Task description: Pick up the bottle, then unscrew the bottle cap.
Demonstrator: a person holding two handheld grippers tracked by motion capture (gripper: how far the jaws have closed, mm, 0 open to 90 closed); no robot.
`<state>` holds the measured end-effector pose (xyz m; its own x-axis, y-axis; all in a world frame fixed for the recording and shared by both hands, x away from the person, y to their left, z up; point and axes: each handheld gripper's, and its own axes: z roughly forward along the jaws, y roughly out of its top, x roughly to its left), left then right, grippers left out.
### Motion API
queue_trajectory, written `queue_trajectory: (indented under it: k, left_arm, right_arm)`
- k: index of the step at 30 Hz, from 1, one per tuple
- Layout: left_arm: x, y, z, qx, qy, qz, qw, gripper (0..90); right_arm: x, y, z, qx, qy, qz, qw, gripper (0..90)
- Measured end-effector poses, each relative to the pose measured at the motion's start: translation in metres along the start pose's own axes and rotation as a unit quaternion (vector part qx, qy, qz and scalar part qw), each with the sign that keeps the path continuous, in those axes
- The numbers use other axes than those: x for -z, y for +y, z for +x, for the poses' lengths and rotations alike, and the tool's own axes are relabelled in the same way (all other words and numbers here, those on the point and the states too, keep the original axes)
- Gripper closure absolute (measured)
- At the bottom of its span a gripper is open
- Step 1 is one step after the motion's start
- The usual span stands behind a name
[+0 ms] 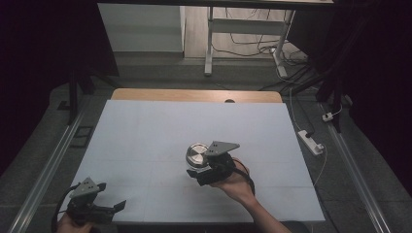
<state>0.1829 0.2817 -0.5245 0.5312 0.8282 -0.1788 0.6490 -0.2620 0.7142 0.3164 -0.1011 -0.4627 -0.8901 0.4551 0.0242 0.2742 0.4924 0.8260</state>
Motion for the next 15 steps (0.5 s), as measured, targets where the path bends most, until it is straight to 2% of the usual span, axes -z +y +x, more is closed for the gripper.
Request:
queue_trajectory:
  k: [15]
  left_arm:
    - [0.0007, 0.0002, 0.0028, 0.008, -0.007, -0.009, 0.9999, 0.0]
  right_arm:
    - [0.0035, 0.0011, -0.0026, -0.005, -0.003, -0.006, 1.0, 14.7]
